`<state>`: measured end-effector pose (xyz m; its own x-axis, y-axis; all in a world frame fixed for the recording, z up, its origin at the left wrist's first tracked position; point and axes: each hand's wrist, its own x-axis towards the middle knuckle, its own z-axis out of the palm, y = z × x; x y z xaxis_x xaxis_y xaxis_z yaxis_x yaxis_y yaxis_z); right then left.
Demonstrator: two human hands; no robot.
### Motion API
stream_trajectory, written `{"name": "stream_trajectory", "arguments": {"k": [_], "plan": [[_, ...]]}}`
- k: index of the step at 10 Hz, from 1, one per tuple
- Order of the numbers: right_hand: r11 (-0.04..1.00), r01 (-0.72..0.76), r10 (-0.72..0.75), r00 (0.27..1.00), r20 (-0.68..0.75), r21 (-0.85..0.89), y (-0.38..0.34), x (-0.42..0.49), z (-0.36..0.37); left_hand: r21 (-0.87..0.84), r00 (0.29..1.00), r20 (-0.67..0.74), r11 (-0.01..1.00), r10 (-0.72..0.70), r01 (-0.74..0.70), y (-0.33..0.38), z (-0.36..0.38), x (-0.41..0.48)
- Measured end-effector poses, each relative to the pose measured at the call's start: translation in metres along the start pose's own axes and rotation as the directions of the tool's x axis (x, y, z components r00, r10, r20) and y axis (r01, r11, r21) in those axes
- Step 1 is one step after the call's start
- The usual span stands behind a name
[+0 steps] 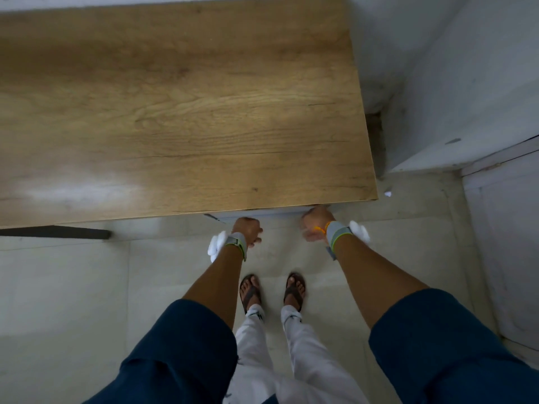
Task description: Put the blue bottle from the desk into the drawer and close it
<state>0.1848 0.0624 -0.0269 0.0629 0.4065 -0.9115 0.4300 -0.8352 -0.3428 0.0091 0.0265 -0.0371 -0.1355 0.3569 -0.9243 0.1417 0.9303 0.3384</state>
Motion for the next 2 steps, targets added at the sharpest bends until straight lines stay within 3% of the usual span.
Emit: {"name": "stream_trajectory", "arguments": {"k": [1, 2], "plan": [[0.866, 0.049, -0.022, 0.998, 0.059, -0.498, -0.008, -0.017, 0.0, 0.382, 0.997, 0.059, 0.922, 0.041, -0.061, 0.0, 0.002, -0.016], [0.731, 0.187, -0.169, 0.981, 0.092, -0.656, -0.024, -0.05, 0.0, 0.604, 0.991, 0.085, 0.786, 0.104, -0.134, 0.014, -0.005, -0.045]]}}
